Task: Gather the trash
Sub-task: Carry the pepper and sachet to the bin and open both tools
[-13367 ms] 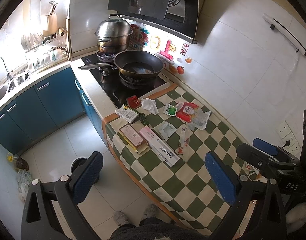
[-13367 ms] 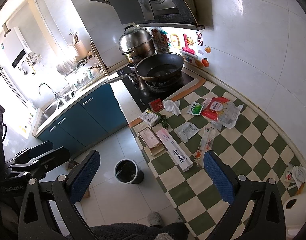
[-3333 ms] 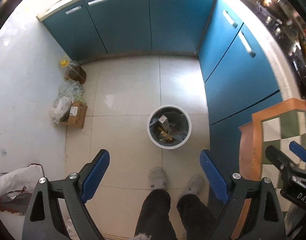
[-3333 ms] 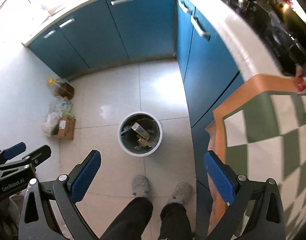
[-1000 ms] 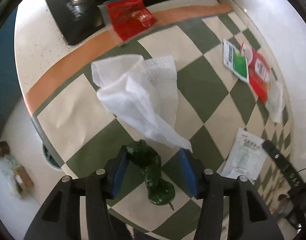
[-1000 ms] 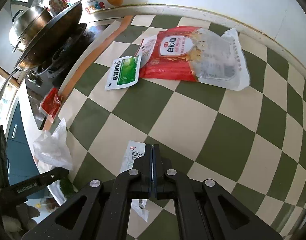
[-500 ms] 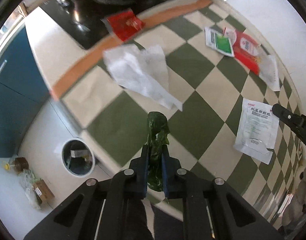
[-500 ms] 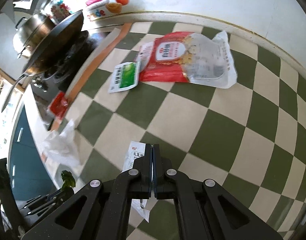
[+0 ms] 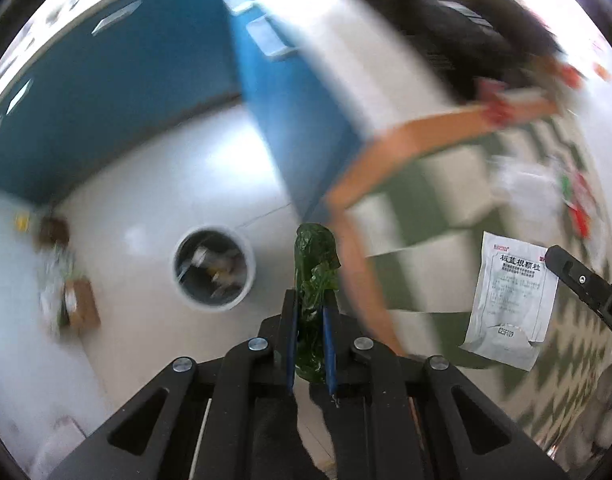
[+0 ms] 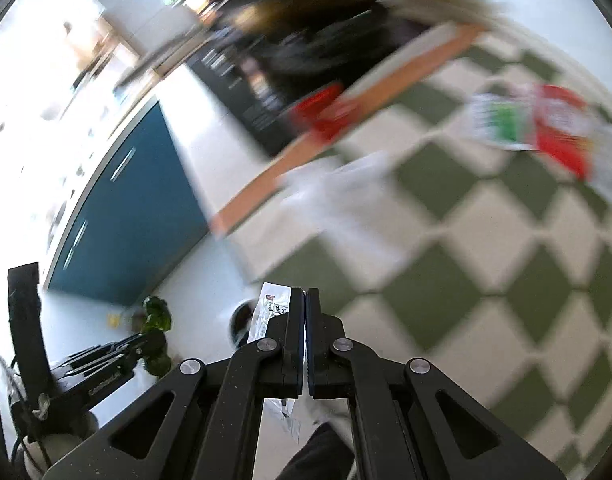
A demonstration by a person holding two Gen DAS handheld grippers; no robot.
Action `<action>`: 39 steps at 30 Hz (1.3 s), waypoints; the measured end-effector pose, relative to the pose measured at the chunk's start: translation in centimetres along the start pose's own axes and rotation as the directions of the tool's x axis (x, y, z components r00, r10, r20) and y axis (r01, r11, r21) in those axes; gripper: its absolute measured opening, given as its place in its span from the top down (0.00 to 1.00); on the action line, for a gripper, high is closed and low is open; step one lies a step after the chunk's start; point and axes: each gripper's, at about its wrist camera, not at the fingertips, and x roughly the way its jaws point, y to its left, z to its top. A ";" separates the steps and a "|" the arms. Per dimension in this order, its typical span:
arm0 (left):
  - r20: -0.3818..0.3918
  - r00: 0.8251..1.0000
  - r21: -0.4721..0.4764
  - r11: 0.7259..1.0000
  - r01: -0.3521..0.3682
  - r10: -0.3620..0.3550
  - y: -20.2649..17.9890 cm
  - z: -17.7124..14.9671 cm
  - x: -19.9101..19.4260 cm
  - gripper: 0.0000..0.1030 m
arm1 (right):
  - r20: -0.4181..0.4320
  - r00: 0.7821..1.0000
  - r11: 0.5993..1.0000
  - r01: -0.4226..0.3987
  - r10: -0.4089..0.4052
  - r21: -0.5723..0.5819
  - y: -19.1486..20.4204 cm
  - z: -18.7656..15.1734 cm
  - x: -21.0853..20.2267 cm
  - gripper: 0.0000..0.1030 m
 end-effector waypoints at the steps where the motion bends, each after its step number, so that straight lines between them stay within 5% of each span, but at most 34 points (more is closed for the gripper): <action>1: -0.012 1.000 -0.044 0.999 -0.009 0.008 2.4 -0.1 1.1 0.92 | -0.020 1.000 1.000 -0.010 0.010 -0.021 1.5 -0.1 1.8 1.00; 6: -0.108 0.994 -0.185 0.982 -0.040 0.020 12.5 -0.8 9.3 0.92 | -0.128 0.992 0.991 -0.017 0.000 -0.132 8.7 -2.6 14.5 1.00; 10: -0.197 0.979 -0.269 0.963 -0.004 -0.050 19.9 -1.7 19.4 0.92 | -0.184 0.982 0.988 0.011 -0.040 -0.157 11.0 -5.5 26.1 1.00; 18: -0.327 0.940 -0.295 0.956 0.001 -0.102 27.2 -3.0 39.9 0.92 | -0.317 0.946 0.996 0.034 -0.058 -0.082 9.3 -12.2 49.1 1.00; 22: -0.371 0.921 -0.305 0.952 -0.003 -0.116 29.3 -4.2 46.0 0.92 | -0.370 0.926 0.995 0.040 -0.072 -0.094 8.4 -14.2 55.9 1.00; 26: -0.385 0.915 -0.304 0.953 -0.005 -0.118 30.2 -4.6 47.8 0.88 | -0.382 0.919 0.986 0.032 -0.094 -0.165 9.1 -15.2 59.4 1.00; 31: -0.354 0.932 -0.298 0.954 -0.034 -0.078 30.8 -4.8 46.5 0.86 | -0.410 0.904 0.972 0.026 -0.122 -0.232 10.6 -15.4 61.1 0.98; 33: -0.354 0.934 -0.291 0.954 -0.074 -0.036 31.3 -4.9 45.7 0.83 | -0.408 0.902 0.967 0.036 -0.140 -0.252 11.0 -15.4 60.9 0.89; 34: -0.344 0.938 -0.292 0.953 -0.077 -0.029 31.5 -5.0 45.2 0.82 | -0.401 0.905 0.966 0.037 -0.141 -0.257 11.2 -15.5 60.6 0.73; 35: -0.337 0.941 -0.287 0.954 -0.091 -0.012 31.7 -5.0 44.6 0.73 | -0.395 0.907 0.964 0.042 -0.147 -0.264 11.3 -15.4 60.2 0.58; 38: -0.301 0.948 -0.237 0.954 -0.183 0.107 31.8 -5.5 42.0 0.30 | -0.372 0.913 0.954 0.053 -0.166 -0.296 12.0 -15.4 58.5 0.35; 39: -0.280 0.951 -0.227 0.953 -0.202 0.135 31.8 -5.8 40.7 0.27 | -0.365 0.914 0.949 0.058 -0.176 -0.311 12.1 -15.5 58.0 0.31</action>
